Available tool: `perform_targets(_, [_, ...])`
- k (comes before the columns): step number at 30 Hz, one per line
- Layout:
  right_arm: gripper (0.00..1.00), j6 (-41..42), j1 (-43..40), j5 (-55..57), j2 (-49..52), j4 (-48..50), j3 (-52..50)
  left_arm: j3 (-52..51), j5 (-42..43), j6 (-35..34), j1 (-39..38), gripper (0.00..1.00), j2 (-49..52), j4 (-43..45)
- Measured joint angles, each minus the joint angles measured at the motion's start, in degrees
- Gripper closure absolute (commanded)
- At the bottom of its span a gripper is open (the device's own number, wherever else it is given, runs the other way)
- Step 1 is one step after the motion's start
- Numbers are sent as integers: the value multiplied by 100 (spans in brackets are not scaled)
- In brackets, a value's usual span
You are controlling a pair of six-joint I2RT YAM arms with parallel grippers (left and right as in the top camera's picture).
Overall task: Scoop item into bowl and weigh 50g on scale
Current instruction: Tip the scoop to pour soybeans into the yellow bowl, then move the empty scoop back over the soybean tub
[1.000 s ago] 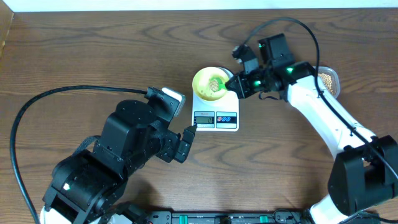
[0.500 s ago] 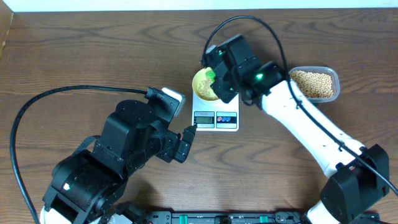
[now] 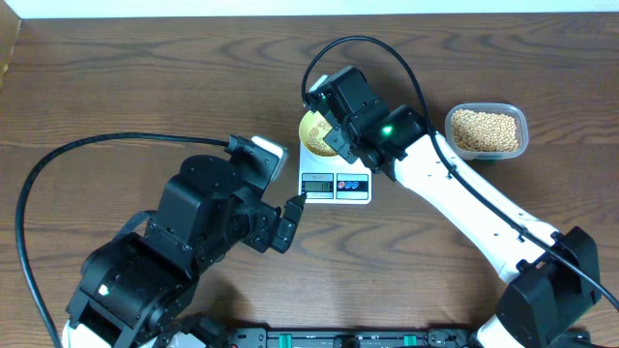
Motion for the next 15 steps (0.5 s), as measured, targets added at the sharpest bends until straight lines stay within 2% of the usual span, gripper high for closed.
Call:
perform_targets(7, [99, 284, -68, -57, 7, -271, 361, 0, 2, 0, 0, 2, -2, 0])
perform_targets(15, [99, 1169, -828, 1086, 11, -1285, 1093, 0, 2, 0, 0, 2, -2, 0])
